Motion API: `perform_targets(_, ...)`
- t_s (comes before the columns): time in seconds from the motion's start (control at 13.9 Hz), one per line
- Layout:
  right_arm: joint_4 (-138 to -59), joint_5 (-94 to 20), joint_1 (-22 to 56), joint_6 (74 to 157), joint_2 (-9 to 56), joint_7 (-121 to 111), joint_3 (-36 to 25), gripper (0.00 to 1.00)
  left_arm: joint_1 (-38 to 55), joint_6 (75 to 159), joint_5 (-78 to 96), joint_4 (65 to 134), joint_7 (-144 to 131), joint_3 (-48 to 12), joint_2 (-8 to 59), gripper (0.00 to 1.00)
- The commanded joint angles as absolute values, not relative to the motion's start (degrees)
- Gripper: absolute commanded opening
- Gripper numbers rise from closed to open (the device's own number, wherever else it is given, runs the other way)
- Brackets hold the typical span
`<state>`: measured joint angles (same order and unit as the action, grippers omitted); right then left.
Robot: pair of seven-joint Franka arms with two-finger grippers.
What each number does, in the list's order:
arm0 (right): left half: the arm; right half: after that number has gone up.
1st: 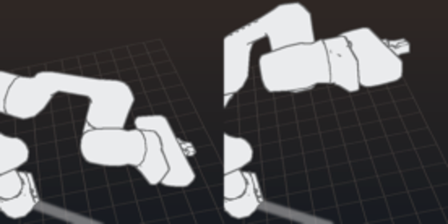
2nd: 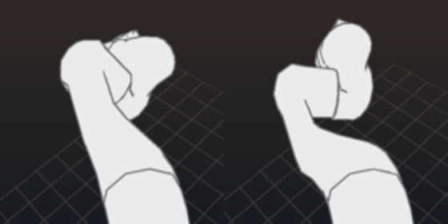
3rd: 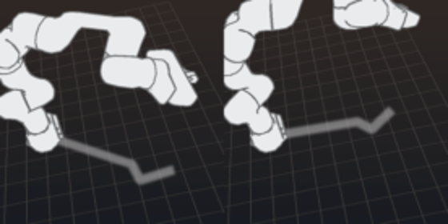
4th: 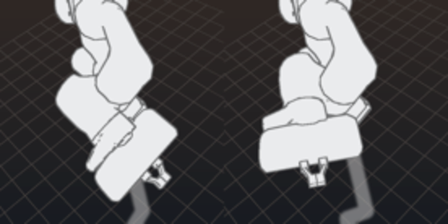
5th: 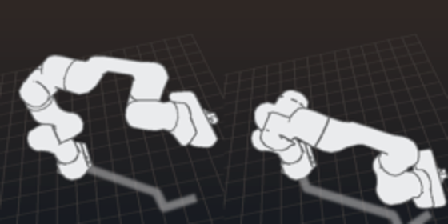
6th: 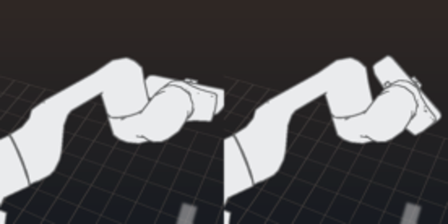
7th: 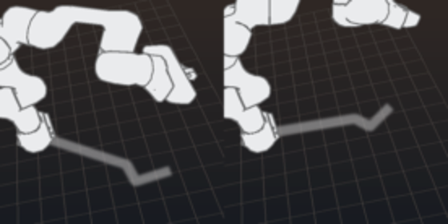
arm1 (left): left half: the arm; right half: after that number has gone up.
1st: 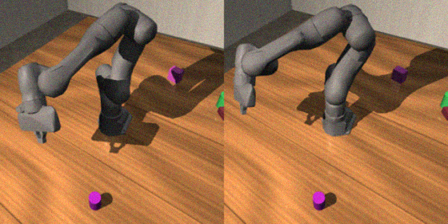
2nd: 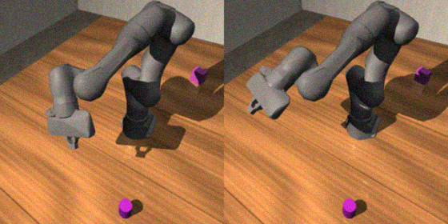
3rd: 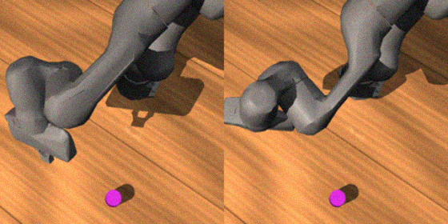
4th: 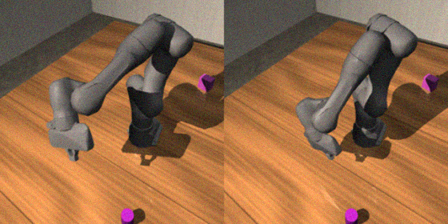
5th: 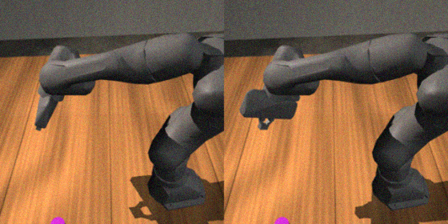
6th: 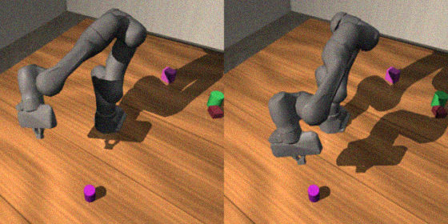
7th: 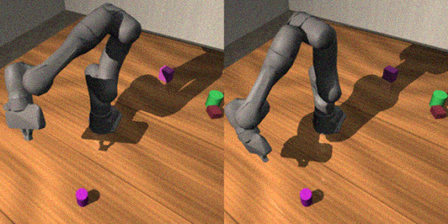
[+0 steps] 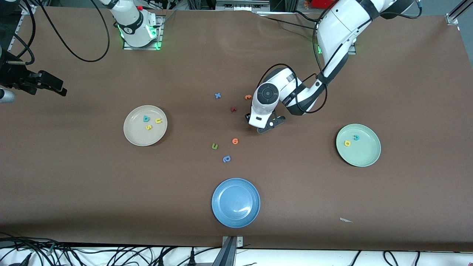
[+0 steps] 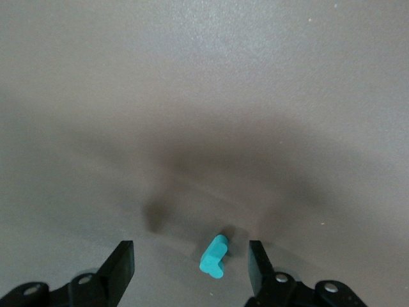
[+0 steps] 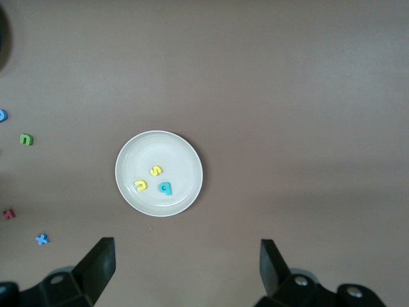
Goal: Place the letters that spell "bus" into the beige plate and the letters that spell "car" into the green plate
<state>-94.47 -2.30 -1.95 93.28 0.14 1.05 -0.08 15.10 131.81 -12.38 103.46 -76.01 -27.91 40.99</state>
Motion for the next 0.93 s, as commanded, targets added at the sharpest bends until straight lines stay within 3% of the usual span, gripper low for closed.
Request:
perform_targets(0.0,-94.7,-1.8,-2.3,93.5,-0.3,0.4,0.0,1.0,15.9,132.7,-14.1,103.4,-77.2,-27.6,41.0,0.7)
perform_targets(0.29,-94.6,-1.6,-2.3,93.5,-0.3,0.8,0.1,1.0,15.9,132.7,-14.1,103.0,-77.2,-27.5,41.4,0.47)
perform_targets(0.65,-92.4,-1.5,-2.3,93.4,1.1,0.6,0.0,1.0,16.0,133.7,-14.1,102.7,-77.3,-27.5,42.1,0.37)
perform_targets(0.86,-92.4,-0.5,-2.2,93.4,1.1,0.4,0.1,1.0,16.0,134.3,-14.1,102.7,-77.3,-27.5,42.2,0.25)
